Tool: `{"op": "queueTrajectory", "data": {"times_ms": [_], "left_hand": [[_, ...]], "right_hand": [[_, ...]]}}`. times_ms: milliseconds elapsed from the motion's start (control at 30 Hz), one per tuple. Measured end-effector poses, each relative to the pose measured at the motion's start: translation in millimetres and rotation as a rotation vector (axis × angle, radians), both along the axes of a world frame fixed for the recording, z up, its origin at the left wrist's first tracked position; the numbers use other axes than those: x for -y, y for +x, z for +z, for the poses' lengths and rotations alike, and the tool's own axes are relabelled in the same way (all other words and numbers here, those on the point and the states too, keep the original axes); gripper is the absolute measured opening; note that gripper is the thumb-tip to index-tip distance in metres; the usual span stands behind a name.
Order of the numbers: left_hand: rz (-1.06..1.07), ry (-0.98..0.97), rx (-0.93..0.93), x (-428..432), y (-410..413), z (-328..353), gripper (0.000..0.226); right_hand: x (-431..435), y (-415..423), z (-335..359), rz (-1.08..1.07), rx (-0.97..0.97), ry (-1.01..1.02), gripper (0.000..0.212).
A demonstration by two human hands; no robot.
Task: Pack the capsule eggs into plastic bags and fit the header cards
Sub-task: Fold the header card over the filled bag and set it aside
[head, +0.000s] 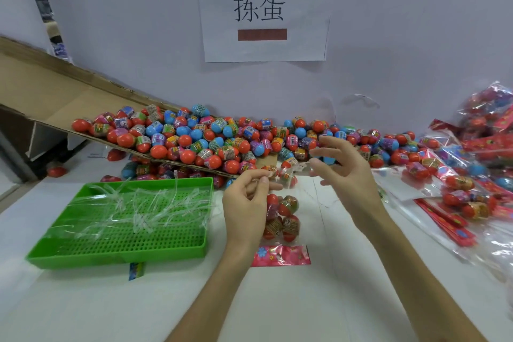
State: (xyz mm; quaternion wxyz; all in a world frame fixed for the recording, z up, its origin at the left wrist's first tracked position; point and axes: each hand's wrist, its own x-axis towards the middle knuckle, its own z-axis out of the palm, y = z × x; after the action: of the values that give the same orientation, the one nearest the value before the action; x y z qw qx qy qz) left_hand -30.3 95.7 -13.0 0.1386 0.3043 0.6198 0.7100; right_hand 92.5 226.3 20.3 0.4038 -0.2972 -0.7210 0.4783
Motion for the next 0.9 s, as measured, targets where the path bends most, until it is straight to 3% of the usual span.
{"op": "queueTrajectory", "data": {"times_ms": [67,233,333,500,767,900], "left_hand": [[-0.014,0.018,-0.022,0,1,0,0.02],[-0.031,0.021,-0.067,-1,2,-1,0.021],[0.002,-0.001,-0.059,-1,2,-1,0.024],[0.011,-0.006,-0.031,-1,0,0,0.024],[-0.025,0.007,-0.059,0,3,1,0.023],[-0.027,0.007,-0.058,-1,1,0,0.021]], "right_hand": [[7,-5,-6,0.058,0.091,0.167,0.047],[14,-9,-17,0.002,0.073,0.483,0.015],[10,-5,-15,-0.045,0.052,0.457,0.008],[8,-5,-13,0.05,0.03,0.315,0.007],[12,-9,-14,-0.005,0.001,0.35,0.016],[13,-7,-12,0.065,0.046,0.369,0.021]]}}
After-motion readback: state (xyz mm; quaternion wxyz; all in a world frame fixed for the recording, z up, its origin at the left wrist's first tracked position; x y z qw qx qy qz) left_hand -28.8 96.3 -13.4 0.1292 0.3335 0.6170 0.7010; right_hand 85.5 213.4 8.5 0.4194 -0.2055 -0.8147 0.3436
